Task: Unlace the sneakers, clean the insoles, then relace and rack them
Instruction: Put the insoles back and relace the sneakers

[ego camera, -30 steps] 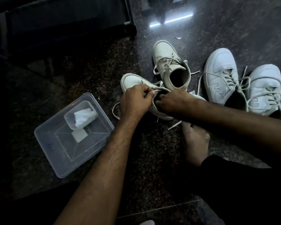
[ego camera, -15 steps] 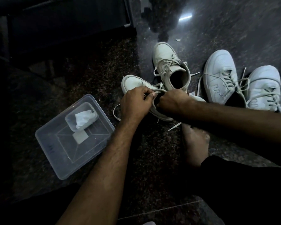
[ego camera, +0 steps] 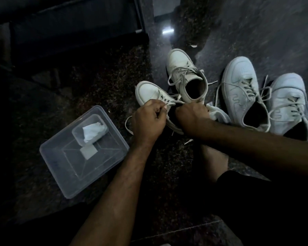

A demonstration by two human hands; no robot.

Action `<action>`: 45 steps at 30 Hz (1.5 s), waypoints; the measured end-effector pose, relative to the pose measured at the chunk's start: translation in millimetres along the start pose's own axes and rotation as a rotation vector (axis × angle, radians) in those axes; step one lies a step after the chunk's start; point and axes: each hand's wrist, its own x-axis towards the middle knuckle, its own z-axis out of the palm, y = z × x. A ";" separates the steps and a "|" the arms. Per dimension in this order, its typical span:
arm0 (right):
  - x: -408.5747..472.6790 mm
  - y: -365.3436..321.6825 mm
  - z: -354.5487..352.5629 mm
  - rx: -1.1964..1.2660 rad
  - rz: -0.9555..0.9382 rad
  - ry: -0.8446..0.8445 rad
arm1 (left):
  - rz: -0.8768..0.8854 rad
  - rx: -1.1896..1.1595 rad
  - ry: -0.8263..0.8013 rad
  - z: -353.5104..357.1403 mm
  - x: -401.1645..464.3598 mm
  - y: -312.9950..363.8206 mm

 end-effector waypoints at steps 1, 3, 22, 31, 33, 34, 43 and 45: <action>-1.0 0.3 0.8 0.018 0.003 -0.009 | -0.013 -0.033 -0.005 1.2 -0.4 -1.6; -2.5 -1.5 1.3 0.069 0.013 -0.043 | -0.049 -0.089 -0.022 1.3 0.9 -3.1; 9.5 3.1 26.4 0.216 0.080 0.062 | -0.169 0.032 -0.121 -2.0 9.8 2.3; 2.7 18.0 20.0 0.201 -0.100 0.319 | -0.155 -0.042 -0.129 -0.3 9.0 1.0; 3.4 18.1 19.1 0.213 -0.081 0.319 | -0.153 -0.086 -0.122 -1.3 7.2 -0.2; 5.0 17.2 16.7 0.199 -0.077 0.294 | -0.151 -0.098 -0.116 -1.5 5.9 -0.7; 4.0 31.7 -34.3 -0.202 -0.392 -0.134 | -0.145 0.003 -0.108 -2.6 10.9 -5.3; -1.0 31.2 -42.0 -0.350 -0.396 -0.052 | -0.142 0.028 -0.103 -2.7 11.5 -5.4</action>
